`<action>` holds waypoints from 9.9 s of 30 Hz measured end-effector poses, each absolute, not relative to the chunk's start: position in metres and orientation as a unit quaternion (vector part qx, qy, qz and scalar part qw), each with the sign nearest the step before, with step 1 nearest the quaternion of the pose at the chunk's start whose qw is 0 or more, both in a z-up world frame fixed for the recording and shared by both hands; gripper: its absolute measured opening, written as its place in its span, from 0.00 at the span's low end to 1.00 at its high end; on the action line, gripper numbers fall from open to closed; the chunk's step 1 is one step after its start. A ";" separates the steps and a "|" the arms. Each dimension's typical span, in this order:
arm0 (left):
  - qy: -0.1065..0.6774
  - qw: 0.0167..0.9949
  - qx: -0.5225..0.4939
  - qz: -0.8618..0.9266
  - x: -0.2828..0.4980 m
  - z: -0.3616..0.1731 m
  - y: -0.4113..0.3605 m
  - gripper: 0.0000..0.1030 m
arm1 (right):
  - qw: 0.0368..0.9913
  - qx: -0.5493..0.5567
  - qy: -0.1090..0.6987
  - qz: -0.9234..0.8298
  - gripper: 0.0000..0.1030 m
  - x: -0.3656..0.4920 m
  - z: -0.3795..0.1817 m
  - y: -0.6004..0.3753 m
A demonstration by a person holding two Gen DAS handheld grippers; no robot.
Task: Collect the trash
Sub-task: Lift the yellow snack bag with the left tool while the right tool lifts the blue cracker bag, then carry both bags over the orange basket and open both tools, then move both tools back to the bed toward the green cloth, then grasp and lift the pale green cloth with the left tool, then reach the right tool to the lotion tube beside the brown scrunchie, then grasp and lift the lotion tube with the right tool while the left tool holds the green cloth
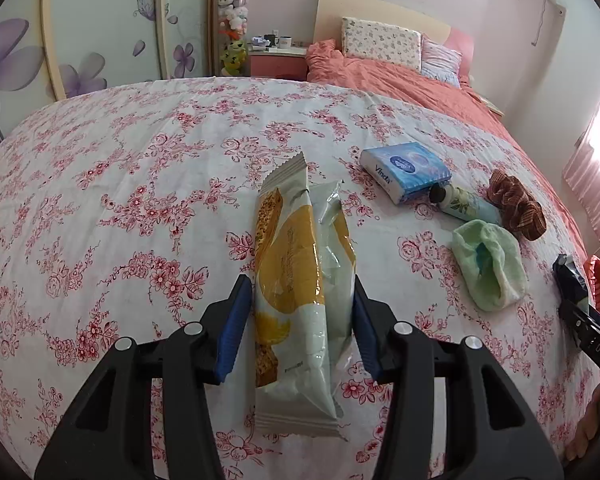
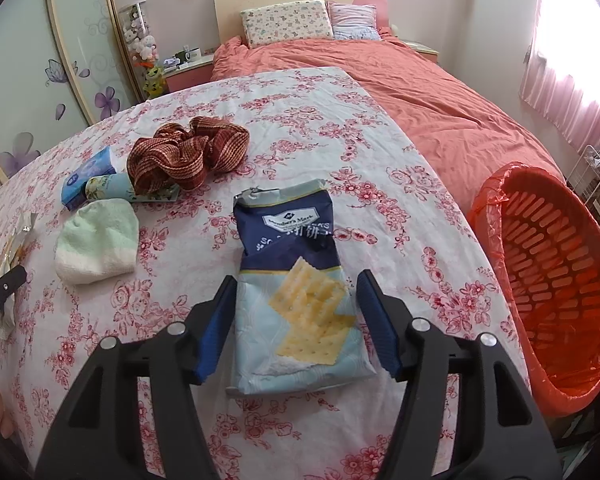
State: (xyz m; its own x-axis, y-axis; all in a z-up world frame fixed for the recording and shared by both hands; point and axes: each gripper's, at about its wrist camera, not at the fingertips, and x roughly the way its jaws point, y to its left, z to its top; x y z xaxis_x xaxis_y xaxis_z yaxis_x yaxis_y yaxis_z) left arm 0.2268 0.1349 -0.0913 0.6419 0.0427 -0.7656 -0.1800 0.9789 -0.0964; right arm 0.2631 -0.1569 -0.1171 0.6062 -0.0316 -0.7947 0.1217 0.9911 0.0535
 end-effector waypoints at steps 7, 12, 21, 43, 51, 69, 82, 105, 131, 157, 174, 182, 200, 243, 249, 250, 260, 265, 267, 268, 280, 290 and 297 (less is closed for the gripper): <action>0.418 0.902 -0.084 0.061 0.227 -0.091 0.135 0.48 | 0.895 0.055 0.441 -0.039 0.60 0.263 -0.117 -0.158; 0.418 0.903 -0.086 0.060 0.227 -0.092 0.135 0.48 | 0.895 0.059 0.440 -0.036 0.61 0.262 -0.116 -0.159; 0.420 0.903 -0.073 0.057 0.223 -0.092 0.133 0.48 | 0.897 0.055 0.436 -0.045 0.43 0.271 -0.114 -0.164; 0.396 0.916 -0.072 -0.007 0.206 -0.039 0.080 0.26 | 0.939 0.088 0.332 -0.025 0.35 0.203 -0.024 -0.196; 0.379 0.919 -0.062 -0.089 0.199 -0.013 0.005 0.26 | 0.948 0.103 0.296 -0.056 0.35 0.169 0.002 -0.239; 0.387 0.878 -0.030 -0.280 0.211 -0.008 -0.165 0.26 | 0.940 0.146 0.269 -0.149 0.35 0.134 -0.002 -0.358; 0.416 0.842 -0.007 -0.344 0.222 -0.030 -0.253 0.26 | 0.926 0.217 0.260 -0.167 0.35 0.136 -0.030 -0.426; 0.441 0.855 0.015 -0.271 0.231 -0.050 -0.234 0.64 | 0.911 0.224 0.292 -0.183 0.62 0.158 -0.065 -0.447; 0.418 0.908 -0.016 0.003 0.252 -0.070 -0.003 0.81 | 0.923 0.109 0.353 -0.104 0.70 0.177 -0.071 -0.306; 0.432 0.901 -0.027 0.032 0.251 -0.085 0.070 0.18 | 0.916 0.060 0.396 0.004 0.70 0.224 -0.087 -0.193; 0.421 0.902 -0.052 0.079 0.238 -0.089 0.145 0.20 | 0.894 0.051 0.439 0.078 0.59 0.311 -0.108 -0.083; 0.418 0.903 -0.073 0.069 0.238 -0.091 0.153 0.20 | 0.901 0.018 0.428 0.074 0.62 0.348 -0.101 -0.072; 0.419 0.902 -0.075 0.068 0.239 -0.092 0.155 0.22 | 0.904 -0.044 0.415 0.090 0.68 0.373 -0.096 -0.010; 0.417 0.902 -0.090 0.062 0.239 -0.092 0.155 0.23 | 0.893 0.037 0.446 0.048 0.67 0.323 -0.107 -0.081; 0.417 0.902 -0.088 0.063 0.238 -0.092 0.155 0.23 | 0.890 0.050 0.445 0.093 0.67 0.333 -0.098 -0.059; 0.417 0.903 -0.088 0.063 0.238 -0.092 0.155 0.23 | 0.889 0.051 0.444 0.096 0.67 0.333 -0.096 -0.057; 0.417 0.902 -0.085 0.065 0.238 -0.092 0.154 0.23 | 0.890 0.037 0.450 0.059 0.26 0.362 -0.108 -0.036; 0.417 0.902 -0.087 0.064 0.238 -0.092 0.154 0.23 | 0.890 0.016 0.446 0.091 0.26 0.327 -0.109 -0.049; 0.417 0.902 -0.088 0.064 0.238 -0.093 0.154 0.23 | 0.890 0.005 0.445 0.100 0.26 0.305 -0.109 -0.060; 0.417 0.902 -0.088 0.063 0.238 -0.093 0.154 0.23 | 0.890 0.002 0.445 0.100 0.26 0.296 -0.108 -0.066; 0.420 0.903 -0.069 0.056 0.236 -0.092 0.149 0.29 | 0.899 -0.003 0.438 0.021 0.31 0.271 -0.112 -0.127; 0.424 0.903 -0.062 0.039 0.235 -0.087 0.135 0.46 | 0.898 0.016 0.439 0.028 0.33 0.272 -0.111 -0.130; 0.419 0.907 -0.027 0.041 0.235 -0.090 0.114 0.27 | 0.899 0.006 0.437 0.028 0.26 0.267 -0.110 -0.128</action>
State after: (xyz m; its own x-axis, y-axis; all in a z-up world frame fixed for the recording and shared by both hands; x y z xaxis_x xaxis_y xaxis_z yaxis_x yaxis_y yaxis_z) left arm 0.2347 0.1143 -0.0903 0.6454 0.0515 -0.7621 -0.0963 0.9952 -0.0143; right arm 0.2673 -0.1281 -0.1103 0.6157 0.0554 -0.7860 -0.0442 0.9984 0.0358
